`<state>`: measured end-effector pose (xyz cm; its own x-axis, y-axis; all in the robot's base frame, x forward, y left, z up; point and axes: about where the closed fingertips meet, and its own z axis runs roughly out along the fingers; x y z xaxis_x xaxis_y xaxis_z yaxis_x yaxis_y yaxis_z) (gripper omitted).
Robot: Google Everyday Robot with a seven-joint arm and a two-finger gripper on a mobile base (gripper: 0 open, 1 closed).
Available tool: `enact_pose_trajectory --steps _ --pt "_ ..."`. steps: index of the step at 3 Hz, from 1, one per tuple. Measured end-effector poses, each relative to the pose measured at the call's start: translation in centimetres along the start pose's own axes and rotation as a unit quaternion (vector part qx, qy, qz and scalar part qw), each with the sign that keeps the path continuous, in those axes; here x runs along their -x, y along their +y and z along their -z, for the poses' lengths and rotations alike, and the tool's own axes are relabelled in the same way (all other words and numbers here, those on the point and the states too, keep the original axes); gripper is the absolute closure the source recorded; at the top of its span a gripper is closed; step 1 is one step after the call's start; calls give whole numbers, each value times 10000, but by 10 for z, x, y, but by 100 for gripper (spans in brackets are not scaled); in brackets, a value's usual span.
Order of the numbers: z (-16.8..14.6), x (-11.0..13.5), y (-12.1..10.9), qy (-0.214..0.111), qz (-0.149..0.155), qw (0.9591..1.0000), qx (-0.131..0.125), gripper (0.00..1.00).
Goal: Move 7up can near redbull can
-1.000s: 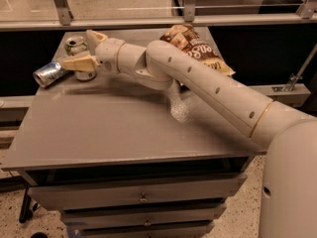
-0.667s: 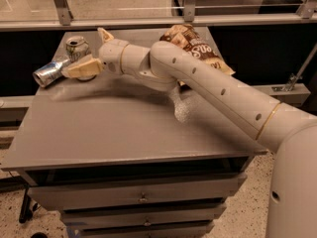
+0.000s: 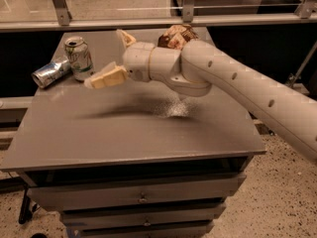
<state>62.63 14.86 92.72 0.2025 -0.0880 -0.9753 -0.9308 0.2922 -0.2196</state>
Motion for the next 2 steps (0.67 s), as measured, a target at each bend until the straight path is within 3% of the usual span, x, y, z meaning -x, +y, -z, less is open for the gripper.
enact_pose_trajectory --steps 1,2 --pt "59 7 30 166 152 9996 174 0" --pt "129 4 63 326 162 9992 184 0"
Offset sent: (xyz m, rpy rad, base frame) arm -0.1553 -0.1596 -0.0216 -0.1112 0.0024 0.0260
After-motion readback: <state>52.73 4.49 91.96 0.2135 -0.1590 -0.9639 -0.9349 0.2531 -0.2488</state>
